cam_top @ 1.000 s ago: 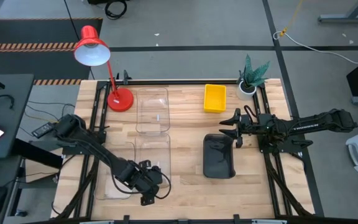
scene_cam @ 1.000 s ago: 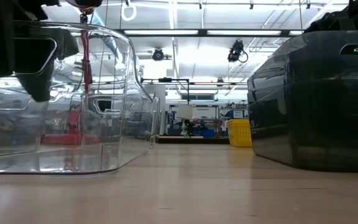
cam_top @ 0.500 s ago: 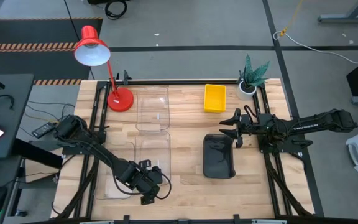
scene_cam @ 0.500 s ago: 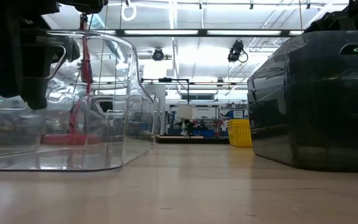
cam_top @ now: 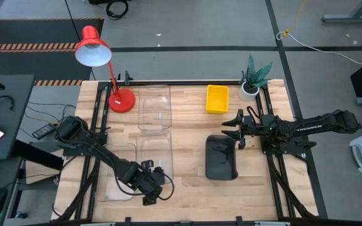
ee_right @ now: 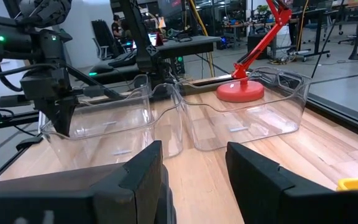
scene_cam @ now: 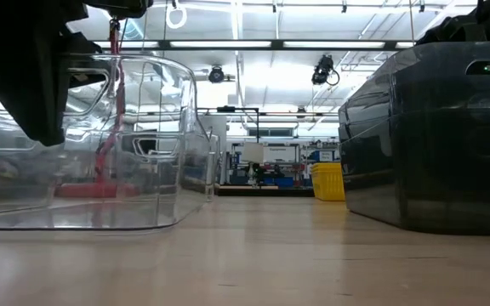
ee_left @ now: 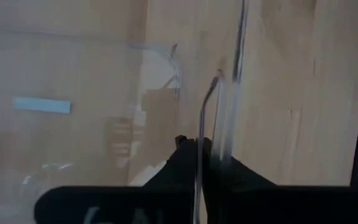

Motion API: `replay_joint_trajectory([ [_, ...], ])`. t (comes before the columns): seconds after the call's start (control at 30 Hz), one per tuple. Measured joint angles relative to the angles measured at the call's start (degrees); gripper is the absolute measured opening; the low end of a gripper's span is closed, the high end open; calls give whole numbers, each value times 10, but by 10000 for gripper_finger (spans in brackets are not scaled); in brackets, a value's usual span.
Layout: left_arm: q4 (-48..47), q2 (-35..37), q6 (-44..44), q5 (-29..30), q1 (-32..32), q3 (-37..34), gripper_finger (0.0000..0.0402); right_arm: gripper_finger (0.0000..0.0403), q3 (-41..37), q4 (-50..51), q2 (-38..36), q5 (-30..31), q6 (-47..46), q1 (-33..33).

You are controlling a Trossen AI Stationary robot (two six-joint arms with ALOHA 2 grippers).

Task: Stack baskets by color
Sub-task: Stack the right transparent bin on the top transparent bin

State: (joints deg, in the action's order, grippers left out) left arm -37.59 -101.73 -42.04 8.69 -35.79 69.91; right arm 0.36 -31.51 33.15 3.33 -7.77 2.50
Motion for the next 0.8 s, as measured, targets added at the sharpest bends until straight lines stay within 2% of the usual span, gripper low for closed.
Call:
replay_joint_trajectory([
  [0.2, 8, 22, -6, -49, 0, 0, 12, 183, 0, 0, 0, 0, 0, 0],
  [0.37, 6, 49, -5, -59, -2, 11, 10, 183, 0, 0, 0, 0, 0, 0],
  [0.8, -127, 51, 48, -19, 3, 173, 10, 183, 0, 0, 0, 0, 0, 0],
])
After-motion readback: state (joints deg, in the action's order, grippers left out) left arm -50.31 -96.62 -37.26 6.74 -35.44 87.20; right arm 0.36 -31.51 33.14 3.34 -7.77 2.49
